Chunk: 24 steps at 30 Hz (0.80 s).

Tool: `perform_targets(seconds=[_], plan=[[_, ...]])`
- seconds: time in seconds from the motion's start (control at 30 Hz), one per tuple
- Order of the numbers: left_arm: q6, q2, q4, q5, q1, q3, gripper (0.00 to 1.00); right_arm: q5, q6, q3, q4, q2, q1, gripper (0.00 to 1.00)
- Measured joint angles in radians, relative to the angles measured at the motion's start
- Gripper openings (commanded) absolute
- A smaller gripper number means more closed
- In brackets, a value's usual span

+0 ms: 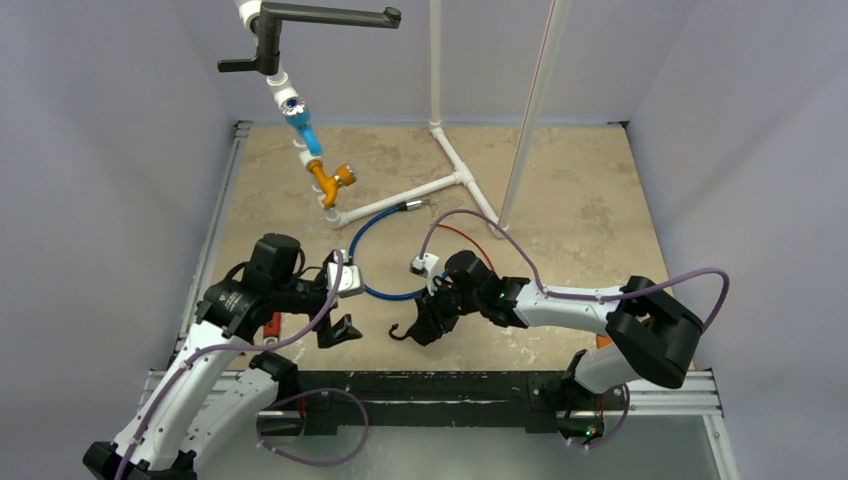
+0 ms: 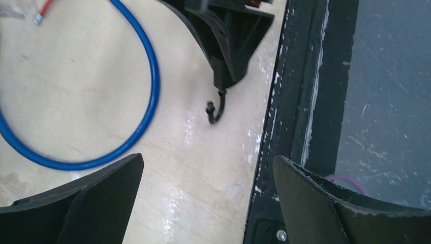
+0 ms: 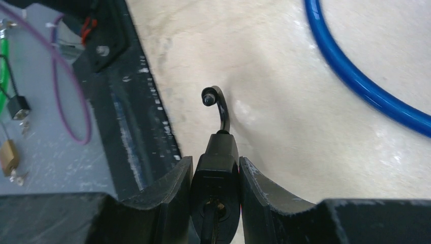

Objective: Unlock with the key
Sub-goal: Place the lock at the center of the board.

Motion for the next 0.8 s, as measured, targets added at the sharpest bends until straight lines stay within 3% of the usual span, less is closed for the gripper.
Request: perform_targets(seconds=[0.17, 0.3, 0.63, 0.77, 0.8], plan=[[0.038, 0.072, -0.12, -0.056, 0.0, 0.055, 1.0, -0.012, 0.015, -0.07, 0.106, 0.053, -0.081, 0.0], [0.039, 0.094, -0.178, -0.099, 0.0, 0.1, 1.0, 0.004, 0.009, -0.077, 0.152, 0.083, -0.101, 0.28], [0.1, 0.145, -0.351, -0.153, 0.048, 0.185, 1.0, 0.089, -0.001, -0.096, 0.164, 0.106, -0.103, 0.63], [0.12, 0.205, -0.42, -0.156, 0.079, 0.209, 1.0, 0.144, -0.006, -0.097, 0.138, 0.077, -0.103, 0.81], [0.125, 0.221, -0.43, -0.158, 0.084, 0.215, 1.0, 0.163, -0.009, -0.097, 0.122, 0.06, -0.103, 0.92]])
